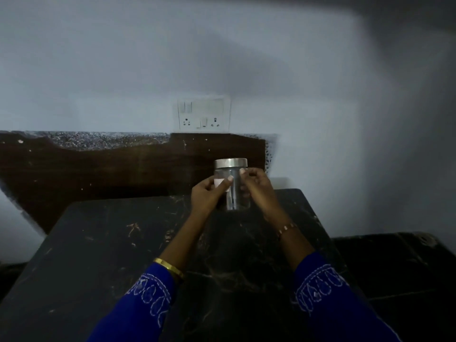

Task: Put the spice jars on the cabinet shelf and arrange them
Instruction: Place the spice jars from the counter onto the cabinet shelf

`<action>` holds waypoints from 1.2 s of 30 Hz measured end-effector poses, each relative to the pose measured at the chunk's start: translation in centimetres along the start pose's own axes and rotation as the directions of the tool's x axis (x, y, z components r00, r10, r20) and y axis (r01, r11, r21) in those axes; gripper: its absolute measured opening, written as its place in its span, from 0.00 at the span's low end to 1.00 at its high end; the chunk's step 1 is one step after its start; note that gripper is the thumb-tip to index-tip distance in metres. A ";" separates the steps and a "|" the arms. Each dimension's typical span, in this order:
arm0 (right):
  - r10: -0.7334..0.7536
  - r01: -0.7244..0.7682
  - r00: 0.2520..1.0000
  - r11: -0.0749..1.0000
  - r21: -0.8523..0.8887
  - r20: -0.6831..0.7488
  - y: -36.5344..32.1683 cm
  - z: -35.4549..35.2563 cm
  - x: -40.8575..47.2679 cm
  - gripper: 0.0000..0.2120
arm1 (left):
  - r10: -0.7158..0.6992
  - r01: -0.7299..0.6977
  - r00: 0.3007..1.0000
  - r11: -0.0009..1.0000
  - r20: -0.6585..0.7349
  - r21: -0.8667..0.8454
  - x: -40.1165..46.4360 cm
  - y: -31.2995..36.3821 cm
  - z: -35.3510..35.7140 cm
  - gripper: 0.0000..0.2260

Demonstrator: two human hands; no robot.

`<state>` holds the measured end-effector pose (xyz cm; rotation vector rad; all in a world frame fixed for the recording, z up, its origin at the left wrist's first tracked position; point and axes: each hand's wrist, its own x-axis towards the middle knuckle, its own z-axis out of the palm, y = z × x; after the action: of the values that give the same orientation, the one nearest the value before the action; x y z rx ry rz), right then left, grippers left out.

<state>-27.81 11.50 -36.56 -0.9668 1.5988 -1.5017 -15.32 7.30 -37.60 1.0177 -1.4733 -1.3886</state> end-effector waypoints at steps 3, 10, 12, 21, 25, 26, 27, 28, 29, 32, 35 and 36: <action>0.020 -0.025 0.999 0.993 0.119 0.047 -0.7 -1.0 -0.8 0.22 | 0.091 -0.093 0.995 0.995 -0.042 -0.031 -1.0 1.4 0.7 0.12; -0.021 -0.036 0.994 0.872 0.488 0.112 -2.8 -2.0 -1.9 0.13 | 0.066 -0.036 0.989 0.976 0.135 -0.214 -1.7 3.5 1.1 0.14; -0.040 -0.005 0.996 0.885 0.466 0.086 -3.5 -1.7 -1.9 0.12 | 0.051 0.011 0.971 0.966 0.234 -0.258 -2.0 3.6 1.0 0.15; -0.216 0.222 0.975 0.948 0.228 -0.055 -5.9 -0.8 -1.7 0.09 | 0.126 -0.061 0.960 0.966 0.250 -0.251 -0.4 5.1 0.1 0.16; -0.276 0.284 0.959 0.941 0.186 -0.067 -7.7 -2.0 -1.8 0.17 | 0.235 -0.184 0.934 0.962 0.268 -0.199 0.5 7.5 1.1 0.14; -0.290 0.300 0.954 0.935 0.188 -0.077 -8.5 -2.5 -1.8 0.18 | 0.257 -0.210 0.928 0.959 0.270 -0.191 0.6 8.3 1.6 0.13; -0.307 0.318 0.948 0.928 0.196 -0.084 -9.5 -3.0 -1.9 0.18 | 0.278 -0.232 0.922 0.954 0.270 -0.189 0.7 9.2 2.2 0.13; -0.326 0.338 0.941 0.920 0.200 -0.089 -10.5 -3.6 -1.8 0.18 | 0.301 -0.257 0.915 0.948 0.268 -0.189 0.7 10.3 2.8 0.12; -0.347 0.359 0.933 0.912 0.197 -0.092 -11.6 -4.2 -1.9 0.18 | 0.330 -0.288 0.907 0.939 0.261 -0.185 0.8 11.6 3.5 0.13; -0.432 0.441 0.898 0.886 0.147 -0.085 -15.6 -6.2 -1.6 0.19 | 0.406 -0.370 0.889 0.910 0.211 -0.189 1.2 16.1 5.5 0.14; -0.521 0.528 0.848 0.846 0.071 -0.094 -20.7 -8.3 -1.7 0.20 | 0.478 -0.443 0.861 0.872 0.173 -0.207 1.7 21.1 7.5 0.16; -0.550 0.556 0.829 0.830 0.048 -0.101 -22.4 -9.0 -1.7 0.19 | 0.510 -0.477 0.845 0.855 0.162 -0.203 1.9 22.8 8.1 0.16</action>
<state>-34.13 16.24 -13.63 -1.4253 1.3610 -1.9971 -23.82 9.24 -14.97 0.3513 -1.6080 -1.2249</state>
